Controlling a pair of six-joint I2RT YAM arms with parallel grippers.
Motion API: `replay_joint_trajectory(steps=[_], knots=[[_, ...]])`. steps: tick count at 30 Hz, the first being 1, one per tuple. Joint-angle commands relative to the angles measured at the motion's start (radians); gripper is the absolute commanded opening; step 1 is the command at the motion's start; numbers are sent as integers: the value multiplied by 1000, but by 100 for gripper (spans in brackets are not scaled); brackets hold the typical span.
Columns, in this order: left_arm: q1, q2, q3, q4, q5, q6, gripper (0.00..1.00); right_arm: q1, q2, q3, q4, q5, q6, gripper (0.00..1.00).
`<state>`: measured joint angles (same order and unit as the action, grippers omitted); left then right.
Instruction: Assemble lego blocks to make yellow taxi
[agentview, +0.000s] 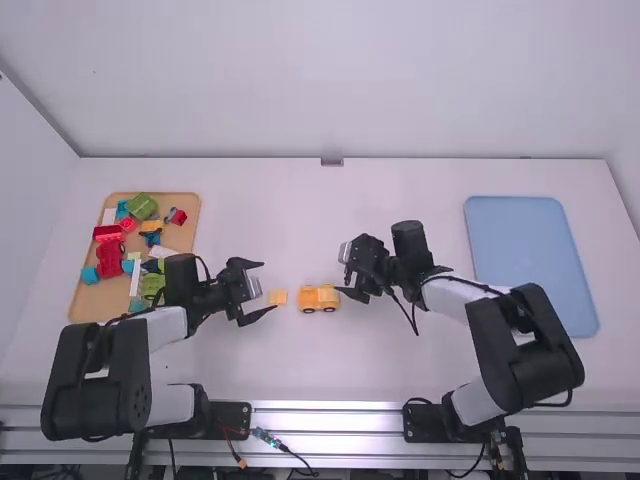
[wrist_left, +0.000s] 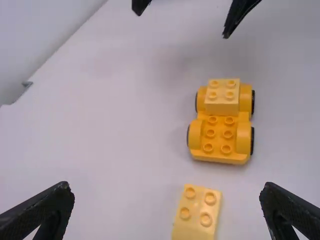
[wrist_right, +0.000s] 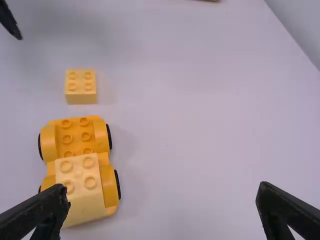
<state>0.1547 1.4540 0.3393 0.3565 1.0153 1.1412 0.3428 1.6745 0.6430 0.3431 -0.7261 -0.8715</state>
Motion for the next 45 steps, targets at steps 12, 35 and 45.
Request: replay_joint_trajectory(steps=[12,35,45], knots=[[-3,319,260,-368,178,322,99,-1,49,-10,-17,-90,0,99],[-38,357,119,-22,75,193,96,-2,51,-122,92,-201,-85,99],[-38,429,278,-332,143,366,96,-2,75,-127,123,-223,-72,99]])
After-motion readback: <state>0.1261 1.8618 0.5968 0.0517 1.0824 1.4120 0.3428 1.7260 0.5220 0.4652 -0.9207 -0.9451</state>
